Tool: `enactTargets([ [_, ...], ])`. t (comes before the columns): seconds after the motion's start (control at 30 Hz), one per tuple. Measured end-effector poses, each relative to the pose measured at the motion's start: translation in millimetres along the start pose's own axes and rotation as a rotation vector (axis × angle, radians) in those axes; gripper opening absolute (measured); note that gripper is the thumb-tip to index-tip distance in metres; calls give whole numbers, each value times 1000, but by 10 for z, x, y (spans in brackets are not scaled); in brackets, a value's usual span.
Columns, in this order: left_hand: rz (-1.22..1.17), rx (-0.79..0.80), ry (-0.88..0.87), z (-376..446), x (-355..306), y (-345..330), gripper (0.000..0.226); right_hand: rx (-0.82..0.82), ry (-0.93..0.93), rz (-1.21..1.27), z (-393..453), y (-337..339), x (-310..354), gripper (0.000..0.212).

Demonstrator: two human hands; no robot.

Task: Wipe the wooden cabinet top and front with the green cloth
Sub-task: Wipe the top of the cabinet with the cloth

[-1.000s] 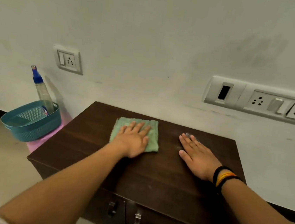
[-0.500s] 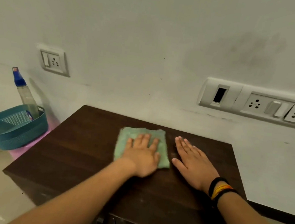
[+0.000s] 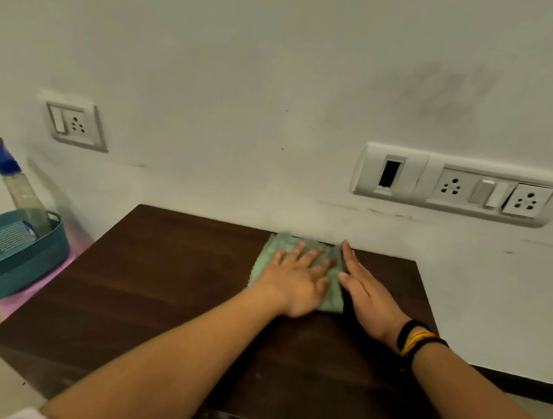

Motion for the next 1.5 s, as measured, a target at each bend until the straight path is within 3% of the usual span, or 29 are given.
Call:
enactTargets([
  [0.07,-12,-17,196,17,532,77,58,-57,-55,152,-18,67,-54,55],
  [0.13,-18,-43,299,-302,595,-29,59,-89,-76,220,-20,63,-83,54],
  [0.23,-26,-33,71,-521,-219,-145,60,-94,-74,196,11,53,-89,56],
  [0.3,-19,-23,-41,-178,-402,-118,58,-82,-58,183,13,56,-65,61],
  [0.4,-27,-23,101,248,196,78,57,-102,-70,204,-17,122,-94,57],
  [0.5,-21,-66,281,-158,318,-96,59,-64,-43,91,-19,72,-87,53],
  [0.57,-24,-82,176,-385,-148,-138,60,-27,19,-99,30,12,-45,54],
  [0.67,-25,-36,-9,-47,-438,-102,59,-2,-17,-332,80,14,-129,57],
  [0.73,-8,-15,35,268,-143,-2,59,12,-64,-480,36,105,-244,59],
  [0.83,-29,-62,211,40,255,-4,60,46,-87,-600,-85,159,-359,61],
  [0.9,-27,-102,248,-407,104,-126,60,58,-81,-612,-110,154,-370,62],
  [0.97,12,-121,147,-665,-282,-153,61,54,-61,-608,-97,180,-375,62],
  [1.07,22,-90,-33,-270,-492,-135,59,49,-56,-613,-110,292,-429,59],
  [1.17,-2,-44,140,124,-1,-4,59,44,-110,-626,-223,382,-547,63],
  [1.23,-7,-53,263,-77,124,-98,60,39,-130,-601,-308,397,-616,64],
  [1.33,-2,-64,122,-359,-533,-159,61,-17,-127,-537,-309,467,-677,57],
  [1.4,-8,-43,-19,-98,-844,-179,60,-22,-114,-506,-273,488,-687,54],
  [1.5,-31,-13,83,283,-523,-70,59,-69,-108,-401,-306,491,-752,50],
])
Point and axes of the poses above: each hand's wrist, its own z-axis towards the middle knuckle, its own y-axis out of the back of the hand, x = y × z, the point moved 5 cm from there along z, towards the middle knuckle, and after that the axes turned 2 degrees about -x, right-handed, at the moved point
